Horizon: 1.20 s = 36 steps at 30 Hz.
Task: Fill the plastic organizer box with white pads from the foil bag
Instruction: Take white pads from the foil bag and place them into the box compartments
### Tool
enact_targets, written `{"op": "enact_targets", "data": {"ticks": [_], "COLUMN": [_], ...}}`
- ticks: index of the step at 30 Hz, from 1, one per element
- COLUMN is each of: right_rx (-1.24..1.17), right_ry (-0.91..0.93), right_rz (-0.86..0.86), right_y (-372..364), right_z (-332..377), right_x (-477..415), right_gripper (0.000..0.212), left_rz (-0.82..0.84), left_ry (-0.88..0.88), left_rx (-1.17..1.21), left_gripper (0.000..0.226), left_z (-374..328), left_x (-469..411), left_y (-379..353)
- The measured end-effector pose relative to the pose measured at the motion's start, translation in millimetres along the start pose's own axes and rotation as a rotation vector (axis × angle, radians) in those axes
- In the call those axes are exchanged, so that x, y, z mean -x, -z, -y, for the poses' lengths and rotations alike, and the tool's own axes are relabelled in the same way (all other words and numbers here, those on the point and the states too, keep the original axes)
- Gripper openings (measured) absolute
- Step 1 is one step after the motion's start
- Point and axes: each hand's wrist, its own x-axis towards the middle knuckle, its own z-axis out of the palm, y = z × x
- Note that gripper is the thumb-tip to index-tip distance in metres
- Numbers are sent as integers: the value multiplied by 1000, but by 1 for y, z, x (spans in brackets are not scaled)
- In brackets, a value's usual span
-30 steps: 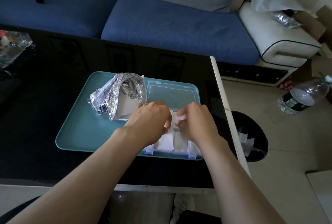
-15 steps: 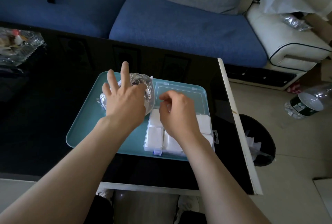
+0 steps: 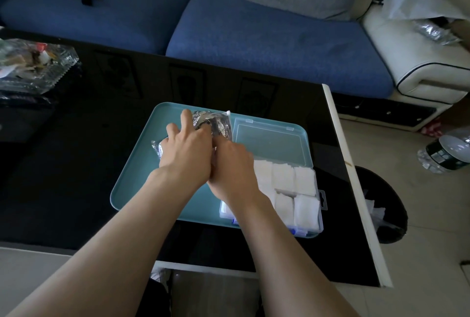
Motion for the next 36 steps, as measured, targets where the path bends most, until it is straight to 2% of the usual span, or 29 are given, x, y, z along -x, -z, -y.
{"op": "enact_targets", "data": {"ticks": [3, 7, 11, 15, 19, 22, 27, 29, 31, 34, 36], "right_rx": [30, -4, -339, -434, -508, -643, -881, -935, -984, -901, -797], "right_ry": [-20, -27, -128, -196, -305, -370, -420, -401, -366, -267, -215], "right_rz": [50, 80, -122, -193, -219, -253, -310, -343, -356, -383, -409], "right_y": [0, 7, 17, 33, 40, 48, 65, 72, 79, 84, 86], "right_z": [3, 4, -5, -12, -20, -24, -26, -26, -28, -31, -34], "right_x": [-2, -1, -6, -6, -7, -6, -1, 2, 6, 14, 19], "right_gripper": [18, 33, 19, 27, 30, 25, 24, 21, 26, 32, 30], "left_rz": [3, -27, -16, -64, -166, -239, -493, -515, -385, 23, 147], "left_ry": [-3, 0, 59, 77, 56, -26, -122, -128, -46, 99, 171], "left_rx": [11, -9, -41, -30, 30, 183, 547, 687, 890, 1476, 1649], "left_gripper": [46, 48, 49, 59, 38, 26, 29, 31, 36, 33, 26], "left_z": [2, 4, 6, 4, -1, -4, -25, -36, -46, -60, -66], "left_x": [-1, -1, -3, -4, -5, -8, -8, -6, -4, 3, 7], "left_y": [0, 0, 2, 3, 6, 6, 6, 6, 7, 15, 20]}}
